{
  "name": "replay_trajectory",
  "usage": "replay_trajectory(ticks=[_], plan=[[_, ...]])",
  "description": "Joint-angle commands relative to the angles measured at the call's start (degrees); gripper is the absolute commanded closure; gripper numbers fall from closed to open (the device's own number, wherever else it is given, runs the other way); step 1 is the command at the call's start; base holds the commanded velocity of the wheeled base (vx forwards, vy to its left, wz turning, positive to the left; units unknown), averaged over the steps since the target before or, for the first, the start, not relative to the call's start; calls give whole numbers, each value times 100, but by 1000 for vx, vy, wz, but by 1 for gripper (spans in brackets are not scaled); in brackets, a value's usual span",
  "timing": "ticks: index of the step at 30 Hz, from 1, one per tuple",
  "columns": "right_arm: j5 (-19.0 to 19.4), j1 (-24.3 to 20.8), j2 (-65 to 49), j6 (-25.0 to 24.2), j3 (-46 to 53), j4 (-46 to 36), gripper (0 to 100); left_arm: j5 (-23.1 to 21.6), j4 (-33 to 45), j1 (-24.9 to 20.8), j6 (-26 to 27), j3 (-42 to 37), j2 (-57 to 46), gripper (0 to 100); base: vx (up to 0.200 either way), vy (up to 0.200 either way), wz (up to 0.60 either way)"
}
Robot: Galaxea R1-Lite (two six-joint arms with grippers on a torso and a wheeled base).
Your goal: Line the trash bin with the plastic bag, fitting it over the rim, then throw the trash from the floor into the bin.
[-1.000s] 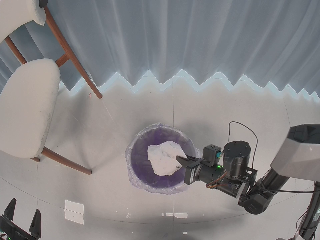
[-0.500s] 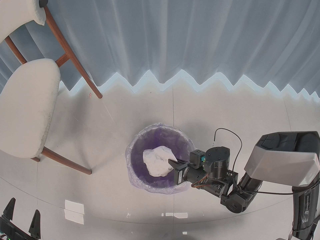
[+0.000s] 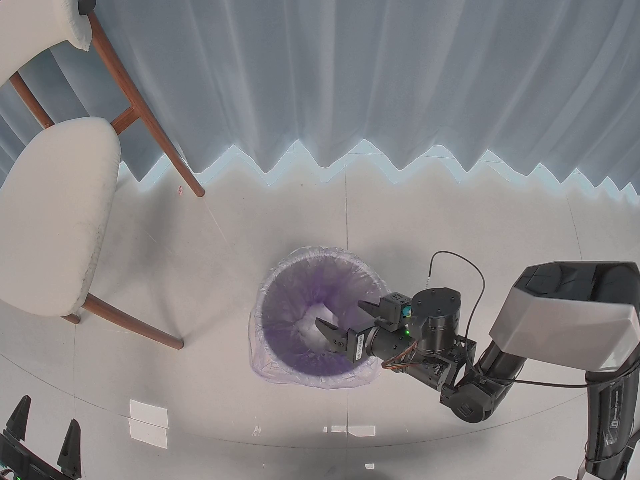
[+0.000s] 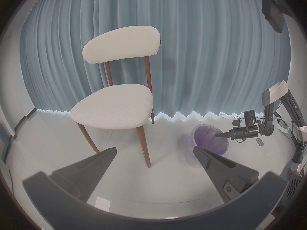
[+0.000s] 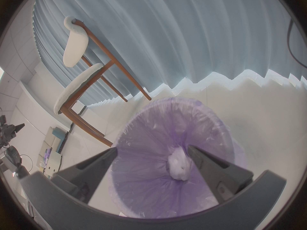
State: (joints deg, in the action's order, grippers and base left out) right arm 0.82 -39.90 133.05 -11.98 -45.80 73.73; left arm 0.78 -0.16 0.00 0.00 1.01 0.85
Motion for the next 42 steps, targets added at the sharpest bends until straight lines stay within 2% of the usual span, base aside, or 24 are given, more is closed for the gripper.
replay_trajectory(ticks=[1,4,11,12,13,19,21,29,35,38,42], plan=[[-38,61,-693,3,238,-43,0,10,-11,0,-9,-101,-85,0,0,0,0],[-73,158,-1141,12,344,-87,0,10,-2,9,-18,-101,-85,0,0,0,0],[-372,949,-3320,-59,1275,-869,0,10,-2,9,-26,-101,-85,0,0,0,0],[-372,949,-3320,-59,1275,-869,0,10,-2,9,-26,-101,-85,0,0,0,0],[-504,1257,-3936,-67,1565,-1159,0,10,-2,9,-26,-101,-85,0,0,0,0],[-943,2118,-5474,-15,2137,-1853,0,10,-2,9,-35,-101,-85,0,0,0,0],[-961,2276,-5808,-6,2304,-1959,0,10,-2,9,-35,-101,-85,0,0,0,0],[-961,3682,-7689,47,3666,-2029,0,19,-11,9,-35,-101,-85,0,0,0,0],[-952,3841,-8822,249,4580,-2108,0,19,-11,9,-35,-101,-85,0,0,0,0],[-978,3946,-9851,399,4571,-3207,0,27,-11,9,-53,-101,-85,0,0,0,0],[-961,4342,-11108,583,4580,-4675,0,27,-11,9,-53,-101,-85,0,0,0,0]])
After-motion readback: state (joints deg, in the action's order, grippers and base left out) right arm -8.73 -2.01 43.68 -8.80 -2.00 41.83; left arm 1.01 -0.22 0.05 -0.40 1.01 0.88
